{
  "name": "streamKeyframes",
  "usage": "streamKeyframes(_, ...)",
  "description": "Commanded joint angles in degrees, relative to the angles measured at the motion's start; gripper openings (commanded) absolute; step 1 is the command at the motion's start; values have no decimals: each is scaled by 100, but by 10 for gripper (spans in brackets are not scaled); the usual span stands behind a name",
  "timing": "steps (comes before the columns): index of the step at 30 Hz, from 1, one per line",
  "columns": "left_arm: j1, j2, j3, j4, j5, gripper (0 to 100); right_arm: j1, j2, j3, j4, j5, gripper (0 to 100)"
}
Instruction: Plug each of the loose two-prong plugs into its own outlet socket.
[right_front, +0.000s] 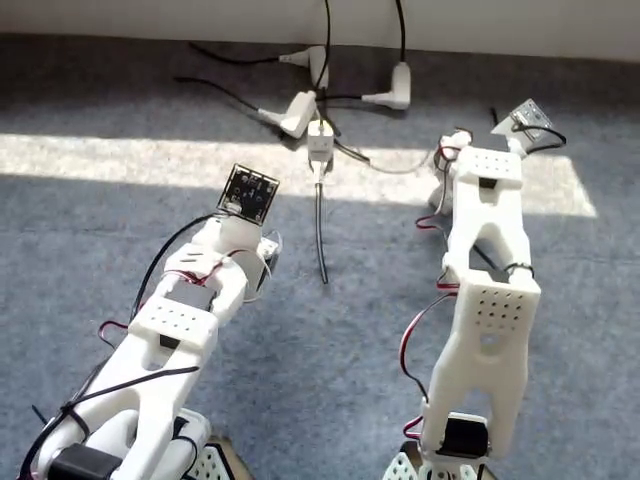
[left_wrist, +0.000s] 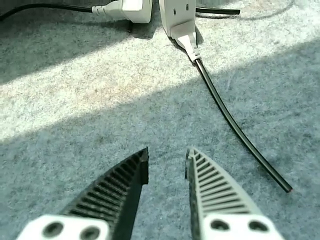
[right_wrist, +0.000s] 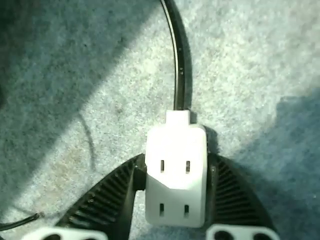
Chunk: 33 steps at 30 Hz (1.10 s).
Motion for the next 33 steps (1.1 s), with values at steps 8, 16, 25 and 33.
streamKeyframes(8, -75, -119, 497, -1125, -35, 130, -523, -796, -1138, 2818, -62, 57)
streamKeyframes(16, -277, -171, 927, -1987, 0, 130, -1182, -1174, -664, 3758, -62, 55)
streamKeyframes(25, -1042, -171, 796, -1987, 1134, 130, -2527, -1596, -31, 3723, -62, 55)
streamKeyframes(33, -1174, -171, 787, -1996, 1327, 130, -3899, -1165, 505, 1982, -62, 55)
